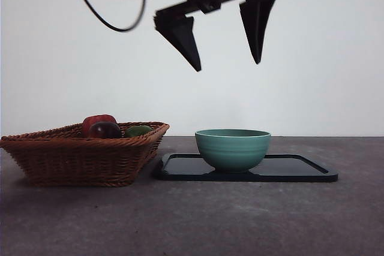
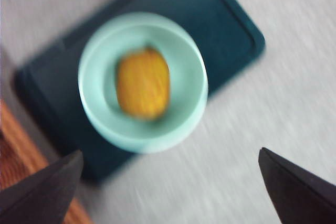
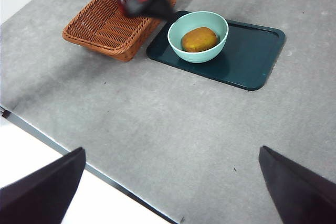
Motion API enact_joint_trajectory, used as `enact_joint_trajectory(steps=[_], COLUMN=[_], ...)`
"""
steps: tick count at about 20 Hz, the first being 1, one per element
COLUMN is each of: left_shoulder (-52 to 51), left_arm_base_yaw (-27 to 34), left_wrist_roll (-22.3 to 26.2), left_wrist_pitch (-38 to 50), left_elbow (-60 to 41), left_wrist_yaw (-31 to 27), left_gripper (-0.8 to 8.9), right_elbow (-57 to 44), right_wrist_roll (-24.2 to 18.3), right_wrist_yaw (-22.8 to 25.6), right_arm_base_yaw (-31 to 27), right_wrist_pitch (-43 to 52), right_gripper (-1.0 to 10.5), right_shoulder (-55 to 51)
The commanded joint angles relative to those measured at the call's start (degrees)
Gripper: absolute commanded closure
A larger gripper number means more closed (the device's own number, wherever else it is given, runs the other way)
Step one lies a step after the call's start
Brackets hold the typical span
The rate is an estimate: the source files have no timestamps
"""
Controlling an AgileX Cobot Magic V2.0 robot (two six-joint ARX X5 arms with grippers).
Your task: Pick up the wifruite, put it on the bowl, pick up the plate, put it on desk
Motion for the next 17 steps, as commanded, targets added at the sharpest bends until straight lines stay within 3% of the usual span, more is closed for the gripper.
enact_joint_trajectory(steps=[1, 8, 17], left_shoulder=[5.3, 13.2, 18.1], left_arm_base_yaw=[0.2, 1.8, 3.2], left_wrist_roll=[4.6, 12.2, 12.0], left_wrist_pitch=[-0.5, 4.4, 7.2], left_elbow=[5.7, 6.6, 6.6], left_wrist_yaw=[0.0, -0.1, 1.3], left_gripper=[2.24, 2.24, 2.24], right_elbow=[0.4, 0.4, 0.4], right_wrist_roll=[0.4, 0.4, 0.4], right_wrist_yaw=[0.0, 0.1, 0.1], right_arm_base_yaw=[0.3, 0.3, 0.3], right_wrist_pitch=[0.4, 0.5, 0.4], right_gripper=[3.4, 3.4, 3.4], right_shoulder=[0.2, 0.2, 0.2])
